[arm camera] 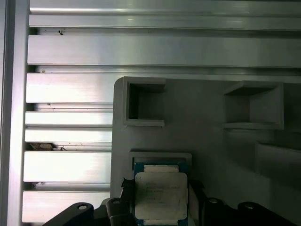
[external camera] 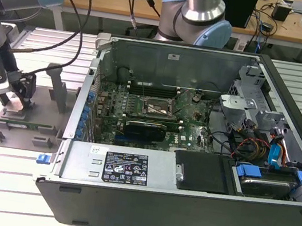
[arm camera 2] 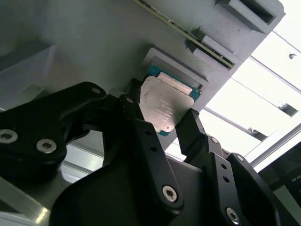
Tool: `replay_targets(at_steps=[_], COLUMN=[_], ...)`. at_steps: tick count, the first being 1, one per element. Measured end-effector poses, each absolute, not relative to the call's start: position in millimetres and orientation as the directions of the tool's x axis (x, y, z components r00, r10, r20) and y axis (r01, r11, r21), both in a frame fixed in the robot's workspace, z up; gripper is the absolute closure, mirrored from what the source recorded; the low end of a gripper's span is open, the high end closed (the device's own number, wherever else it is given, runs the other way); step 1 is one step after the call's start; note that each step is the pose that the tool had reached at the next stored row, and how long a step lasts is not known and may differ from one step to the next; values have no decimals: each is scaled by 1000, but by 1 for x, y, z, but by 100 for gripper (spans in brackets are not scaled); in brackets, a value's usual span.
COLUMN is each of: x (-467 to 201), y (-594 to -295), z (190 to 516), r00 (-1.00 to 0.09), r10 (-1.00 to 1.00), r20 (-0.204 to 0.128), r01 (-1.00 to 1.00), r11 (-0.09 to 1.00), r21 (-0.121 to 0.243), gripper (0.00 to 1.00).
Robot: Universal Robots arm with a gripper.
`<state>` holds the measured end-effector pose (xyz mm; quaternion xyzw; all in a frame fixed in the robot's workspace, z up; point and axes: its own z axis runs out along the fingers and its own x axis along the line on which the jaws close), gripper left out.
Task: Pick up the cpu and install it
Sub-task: 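Pick up the cpu and move it towards the insertion slot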
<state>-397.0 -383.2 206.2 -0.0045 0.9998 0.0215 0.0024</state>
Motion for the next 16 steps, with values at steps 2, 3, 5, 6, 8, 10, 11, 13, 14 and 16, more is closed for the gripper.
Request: replay_targets(at_steps=[2, 3, 5, 6, 8, 10, 11, 13, 14, 16], x=[-397, -397, -397, -397, -397, -397, -397, -397, -397, -397], y=[-383, -383, -383, -383, -383, -383, -383, -383, -383, -383], z=[206, 206, 207, 206, 206, 206, 206, 206, 206, 207], r00=[-1000, -1000, -1000, -1000, -1000, -1000, -1000, -1000, -1000, -1000], r10=[-9, -9, -9, -9, -9, -9, -9, -19, -20, -21], r20=[-5, -5, -5, -5, -5, -5, -2, 6, 6, 6], r01=[-9, -9, -9, -9, -9, -9, -9, -19, -20, -21], r11=[999, 999, 999, 999, 999, 999, 999, 999, 999, 999], r21=[43, 43, 43, 43, 43, 43, 42, 37, 37, 37], gripper=[45, 45, 45, 45, 45, 45, 45, 45, 45, 45])
